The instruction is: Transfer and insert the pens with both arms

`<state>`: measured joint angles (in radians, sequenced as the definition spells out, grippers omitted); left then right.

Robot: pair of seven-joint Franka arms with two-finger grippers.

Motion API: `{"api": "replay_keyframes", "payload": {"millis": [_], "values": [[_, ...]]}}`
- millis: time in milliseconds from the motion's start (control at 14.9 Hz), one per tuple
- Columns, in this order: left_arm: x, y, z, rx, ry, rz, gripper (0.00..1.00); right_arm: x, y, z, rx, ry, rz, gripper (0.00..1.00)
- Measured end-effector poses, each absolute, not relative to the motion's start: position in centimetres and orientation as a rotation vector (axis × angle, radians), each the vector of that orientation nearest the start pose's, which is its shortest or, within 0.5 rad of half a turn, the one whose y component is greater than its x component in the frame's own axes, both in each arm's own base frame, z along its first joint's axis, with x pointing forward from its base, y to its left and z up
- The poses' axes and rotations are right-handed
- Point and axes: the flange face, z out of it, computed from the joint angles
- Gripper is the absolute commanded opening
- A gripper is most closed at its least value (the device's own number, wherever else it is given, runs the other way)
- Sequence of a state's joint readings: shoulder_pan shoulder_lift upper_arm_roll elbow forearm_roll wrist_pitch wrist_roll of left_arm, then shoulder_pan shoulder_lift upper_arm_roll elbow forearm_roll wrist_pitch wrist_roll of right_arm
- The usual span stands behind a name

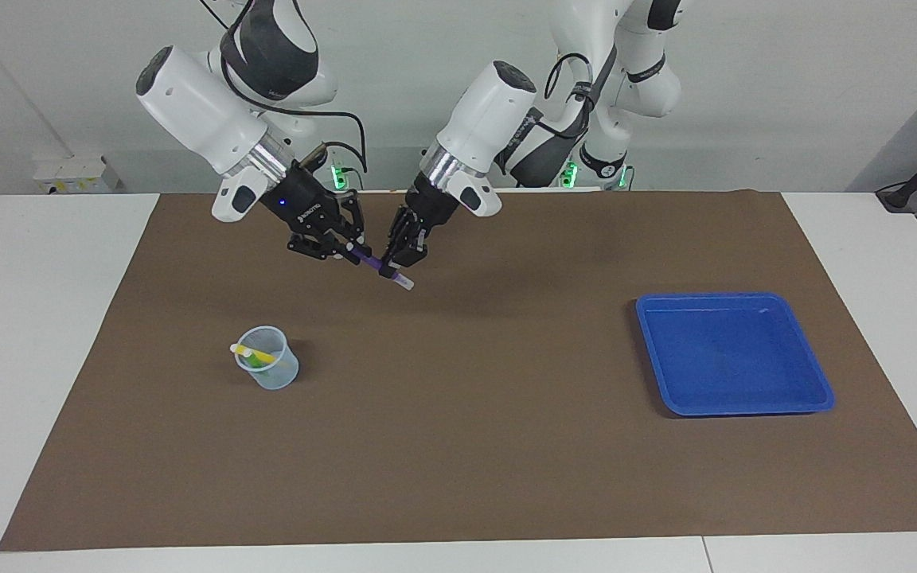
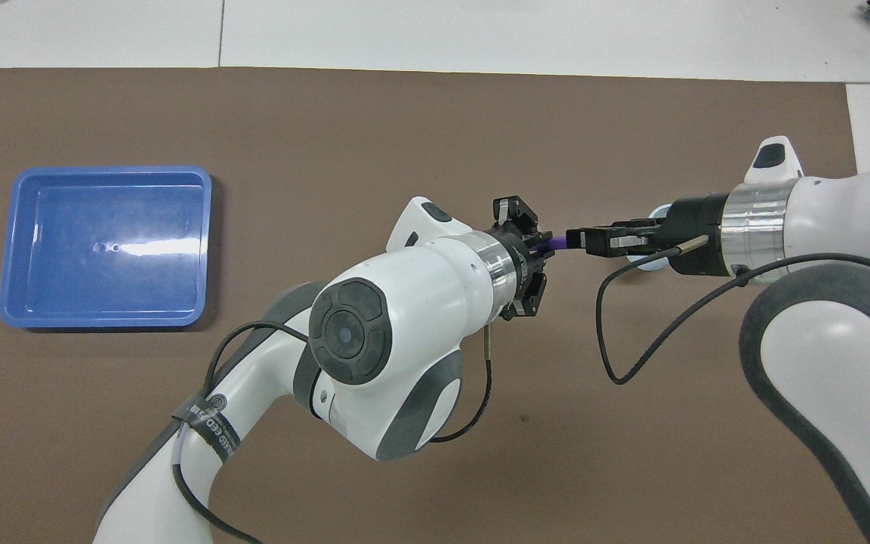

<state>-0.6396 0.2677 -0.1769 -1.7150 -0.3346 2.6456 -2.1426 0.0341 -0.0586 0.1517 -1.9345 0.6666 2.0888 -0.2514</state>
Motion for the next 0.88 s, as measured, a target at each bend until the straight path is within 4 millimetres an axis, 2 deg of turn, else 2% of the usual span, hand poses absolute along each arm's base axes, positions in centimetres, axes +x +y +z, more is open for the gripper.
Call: {"api": "replay_keyframes", "payload": {"millis": [135,202,269,404,606,875], "values": [[48.2,-48.3,50.8,1.712,1.745,-0.296,0.00,55.1,13.6,54.0,-2.524,-0.204,-0.294,0.00],[48.2,-48.3,50.8,1.712,1.744,-0.296,0.12,55.1,13.6,54.0,-2.524,-0.205,-0.294,0.00],[48.2,-48.3,50.8,1.712,1.743,-0.295,0.14,55.1,13.6,54.0,-2.524,-0.205,-0.294,0.00],[48.2,-48.3,50.8,1.711,1.742,-0.295,0.23,55.1,13.6,54.0,-2.526,-0.206,-0.294,0.00],[48.2,-48.2,50.9,1.708,1.741,-0.293,0.29,55.2,13.2,53.9,-2.561,-0.227,-0.297,0.00],[49.2,-47.2,51.3,1.686,1.753,-0.276,0.28,55.3,12.8,53.8,-2.583,-0.235,-0.299,0.00]]}}
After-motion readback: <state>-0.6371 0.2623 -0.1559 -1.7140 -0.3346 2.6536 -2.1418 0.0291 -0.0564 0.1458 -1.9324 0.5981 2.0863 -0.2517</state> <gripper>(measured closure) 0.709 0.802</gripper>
